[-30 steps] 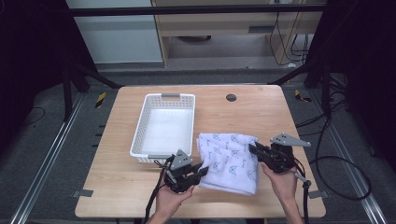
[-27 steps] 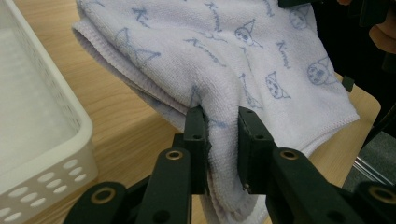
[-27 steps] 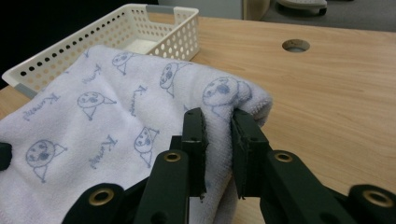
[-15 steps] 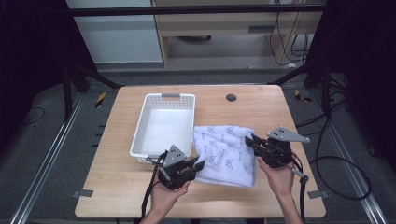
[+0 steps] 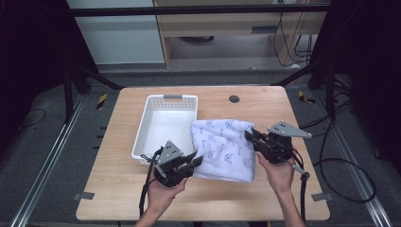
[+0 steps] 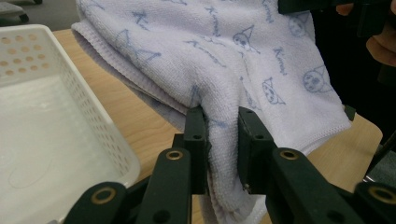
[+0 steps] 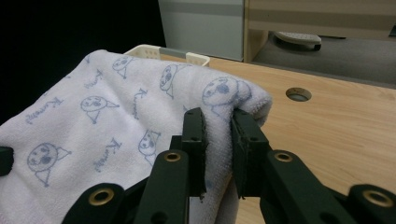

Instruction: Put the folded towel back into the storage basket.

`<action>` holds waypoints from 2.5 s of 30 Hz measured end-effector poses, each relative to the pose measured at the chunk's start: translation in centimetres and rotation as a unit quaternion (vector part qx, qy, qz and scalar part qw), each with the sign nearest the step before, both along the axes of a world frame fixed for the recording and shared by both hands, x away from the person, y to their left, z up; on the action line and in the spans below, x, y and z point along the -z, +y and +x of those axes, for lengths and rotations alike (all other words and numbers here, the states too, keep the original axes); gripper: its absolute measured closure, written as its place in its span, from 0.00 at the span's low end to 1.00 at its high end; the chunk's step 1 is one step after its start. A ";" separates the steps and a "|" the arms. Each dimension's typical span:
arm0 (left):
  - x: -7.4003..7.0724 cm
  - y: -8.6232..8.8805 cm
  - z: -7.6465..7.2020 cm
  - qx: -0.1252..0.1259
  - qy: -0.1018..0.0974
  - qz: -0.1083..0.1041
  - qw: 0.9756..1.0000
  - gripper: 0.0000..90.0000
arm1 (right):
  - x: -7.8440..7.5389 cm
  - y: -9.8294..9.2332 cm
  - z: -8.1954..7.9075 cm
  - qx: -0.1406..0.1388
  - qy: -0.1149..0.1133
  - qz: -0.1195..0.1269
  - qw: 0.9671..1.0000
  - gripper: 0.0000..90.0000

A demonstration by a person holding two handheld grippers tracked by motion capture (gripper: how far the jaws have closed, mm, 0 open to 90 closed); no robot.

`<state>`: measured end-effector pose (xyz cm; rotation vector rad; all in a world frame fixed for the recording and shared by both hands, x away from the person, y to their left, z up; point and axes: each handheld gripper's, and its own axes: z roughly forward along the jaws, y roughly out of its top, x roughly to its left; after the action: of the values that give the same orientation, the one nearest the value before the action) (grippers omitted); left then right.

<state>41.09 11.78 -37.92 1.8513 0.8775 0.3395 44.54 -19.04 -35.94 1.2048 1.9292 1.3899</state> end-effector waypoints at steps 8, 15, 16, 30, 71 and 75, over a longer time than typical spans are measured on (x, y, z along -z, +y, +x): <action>-1.1 1.4 0.4 -0.006 -0.013 -0.011 1.000 0.84 | -1.2 1.2 0.6 -0.002 -0.010 0.000 1.000 0.86; -2.0 2.9 0.7 -0.015 -0.020 -0.023 0.999 0.84 | -2.4 2.7 1.3 -0.009 -0.020 -0.004 1.000 0.86; -2.1 3.1 0.7 -0.016 -0.020 -0.024 0.999 0.84 | -2.6 2.9 1.4 -0.010 -0.021 -0.004 1.000 0.86; -3.3 6.6 1.2 -0.050 -0.031 -0.045 0.997 0.84 | -3.9 6.6 3.3 -0.029 -0.033 -0.004 0.999 0.86; -3.3 13.4 4.1 -0.148 -0.034 -0.028 0.988 0.85 | -4.1 15.3 8.4 -0.050 -0.037 0.002 0.998 0.86; -3.0 13.8 4.4 -0.155 -0.032 -0.029 0.987 0.85 | -3.9 16.1 8.7 -0.052 -0.038 -0.002 0.998 0.86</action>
<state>45.46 25.54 -34.87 1.6416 1.1205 0.5580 53.27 -2.99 -32.03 1.0480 1.9645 1.4618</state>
